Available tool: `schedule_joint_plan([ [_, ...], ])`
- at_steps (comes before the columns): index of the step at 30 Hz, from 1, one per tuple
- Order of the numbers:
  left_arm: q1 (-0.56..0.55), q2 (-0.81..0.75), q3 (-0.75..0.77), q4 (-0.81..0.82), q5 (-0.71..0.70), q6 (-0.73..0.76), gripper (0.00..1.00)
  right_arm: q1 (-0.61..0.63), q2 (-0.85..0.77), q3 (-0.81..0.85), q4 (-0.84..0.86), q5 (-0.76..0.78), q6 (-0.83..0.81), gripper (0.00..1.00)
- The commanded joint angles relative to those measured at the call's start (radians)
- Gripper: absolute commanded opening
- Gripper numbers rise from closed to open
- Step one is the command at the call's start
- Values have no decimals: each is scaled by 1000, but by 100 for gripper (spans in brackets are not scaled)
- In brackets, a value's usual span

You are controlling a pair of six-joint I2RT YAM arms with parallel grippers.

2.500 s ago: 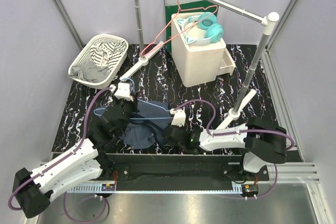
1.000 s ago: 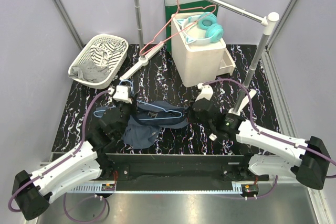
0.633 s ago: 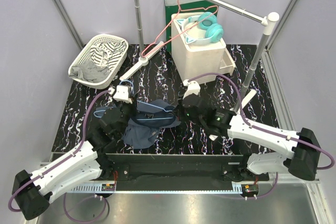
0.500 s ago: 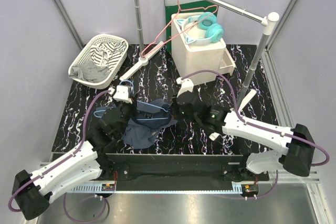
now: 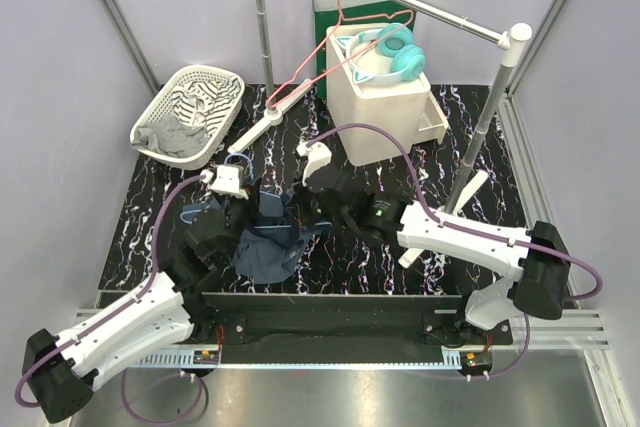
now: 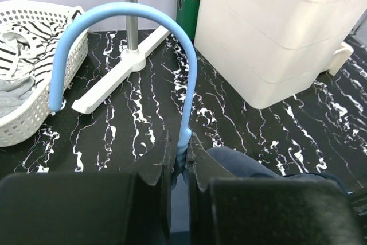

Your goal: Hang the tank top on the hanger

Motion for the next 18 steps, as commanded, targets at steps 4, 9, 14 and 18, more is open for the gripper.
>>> schedule_joint_plan([
  [4, 0, -83, -26, 106, 10, -25, 0, 10, -47, -10, 35, -23, -16, 25],
  [9, 0, -109, -49, 136, 37, -31, 0, 9, -106, -24, -14, -67, -59, 98],
  [14, 1, -101, -49, 146, 54, -25, 0, 9, -241, -10, -86, -87, -143, 100],
  [18, 1, -120, -62, 164, 120, -8, 0, -6, -326, -33, -137, -46, -252, 100],
])
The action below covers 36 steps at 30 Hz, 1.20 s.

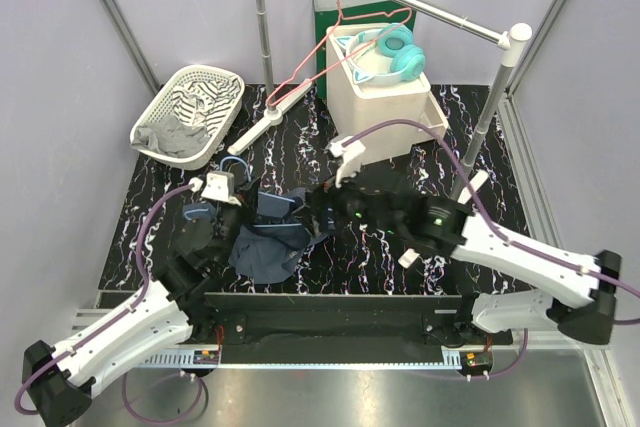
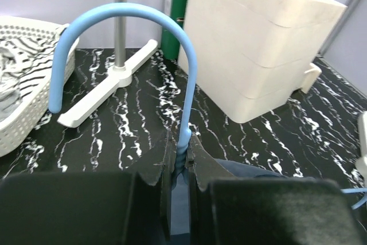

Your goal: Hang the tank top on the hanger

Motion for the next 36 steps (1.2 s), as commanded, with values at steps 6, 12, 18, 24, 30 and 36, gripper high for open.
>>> schedule_joint_plan([
  [6, 1, -94, -56, 165, 218, 32, 0, -35, -163, -100, -60, -43, -224, 100],
  [12, 1, -125, -64, 185, 355, 38, 0, -35, -177, -186, -6, -98, -277, 100],
  [18, 0, -98, -47, 179, 430, 41, 0, -33, -157, -238, 102, -205, -320, 100],
  [24, 0, -85, -39, 171, 458, 44, 0, -33, -67, -223, 123, -276, -339, 90],
  [30, 0, -89, -38, 167, 455, 46, 0, -35, 9, -203, 123, -281, -322, 63],
  [36, 0, -79, -35, 165, 441, 43, 0, -32, 26, -212, 149, -226, -264, 0],
])
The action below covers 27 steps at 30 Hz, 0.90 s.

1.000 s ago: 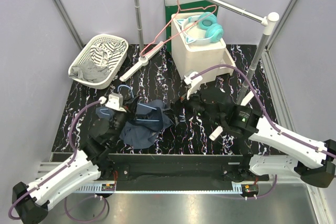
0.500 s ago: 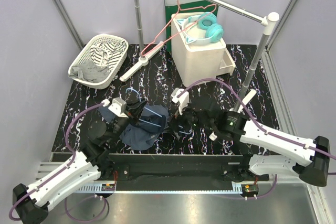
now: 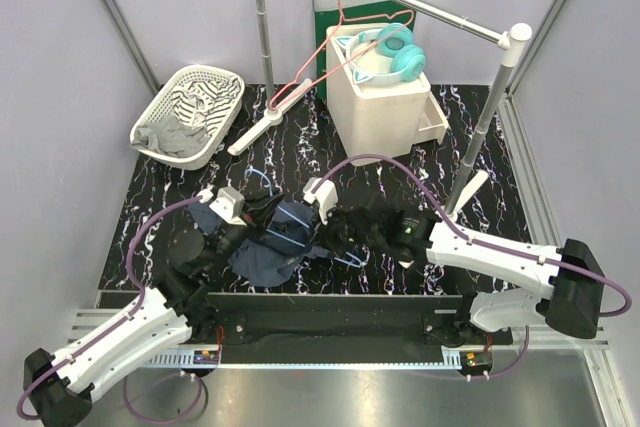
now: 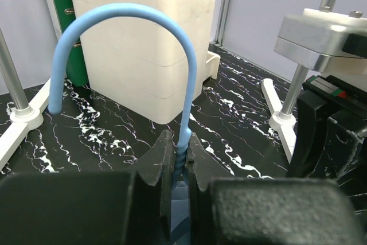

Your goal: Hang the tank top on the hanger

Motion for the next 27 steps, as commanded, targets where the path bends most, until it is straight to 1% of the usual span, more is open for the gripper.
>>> schedule_joint_plan([
  [1, 0, 2, 40, 79, 3, 3, 0, 2, -4, 17, 81, 49, 50, 0],
  [2, 0, 4, 43, 71, 1, 3, 2, 2, -9, -17, 133, 56, 59, 0],
  [3, 0, 4, 43, 69, -1, -1, 8, 2, -16, -39, 165, 64, 87, 0],
  [4, 0, 5, 44, 69, -8, -4, 20, 3, -30, -63, 206, 72, 99, 0],
  [5, 0, 2, 43, 71, -10, -4, 30, 5, -39, -112, 299, 79, 113, 0],
  [6, 0, 2, 43, 71, -11, -6, 59, 9, -50, -134, 340, 89, 139, 0],
  [7, -2, 2, 43, 72, -17, -6, 75, 15, -71, -154, 374, 92, 147, 0],
  [8, -2, 4, 43, 71, -20, -7, 86, 17, -82, -181, 422, 130, 156, 0],
  [9, -2, 5, 44, 69, -22, -9, 99, 22, -90, -189, 437, 156, 173, 0],
  [10, 0, 5, 44, 69, -25, -9, 99, 22, -107, -191, 440, 209, 178, 0],
  [12, -2, 5, 46, 66, -34, -14, 99, 28, -122, -198, 440, 266, 187, 0],
  [16, 0, -11, 38, 63, -97, -17, 99, 29, -182, -203, 408, 410, 207, 0],
  [22, 0, -54, 18, 69, -172, -21, 99, 28, -288, -192, 279, 546, 250, 0],
  [25, 0, -57, 18, 66, -186, -24, 99, 28, -334, -168, 144, 596, 274, 0],
  [27, -2, -56, 20, 66, -188, -26, 99, 28, -361, -148, 96, 630, 297, 0],
])
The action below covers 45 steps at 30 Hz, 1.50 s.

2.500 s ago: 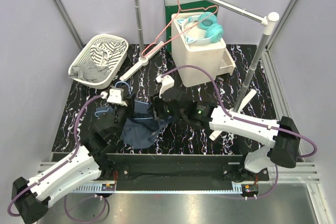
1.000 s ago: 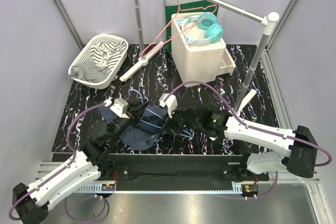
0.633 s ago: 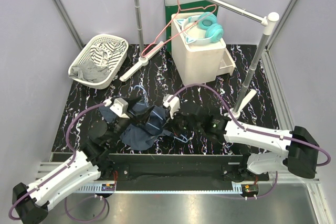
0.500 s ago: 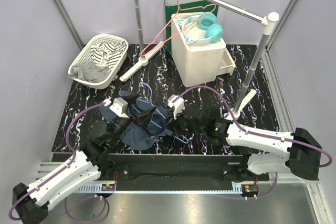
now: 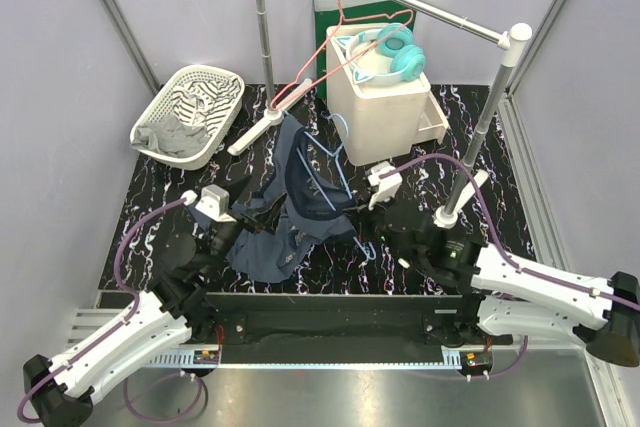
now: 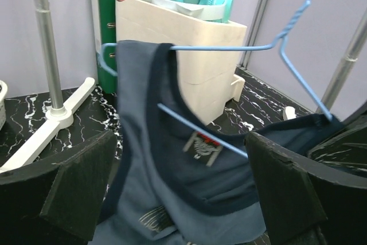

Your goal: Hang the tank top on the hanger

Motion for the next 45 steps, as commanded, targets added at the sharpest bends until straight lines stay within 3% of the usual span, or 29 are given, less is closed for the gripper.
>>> schedule_joint_plan([
  [1, 0, -4, 19, 57, -45, -13, 99, 8, -74, 74, -149, 157, 66, 0],
  [18, 0, 1, 22, 51, -59, -16, 99, 6, -211, 312, -543, 433, 140, 0],
  [45, 0, 7, 22, 54, -53, -24, 99, -8, -48, 738, -677, 666, 27, 0],
])
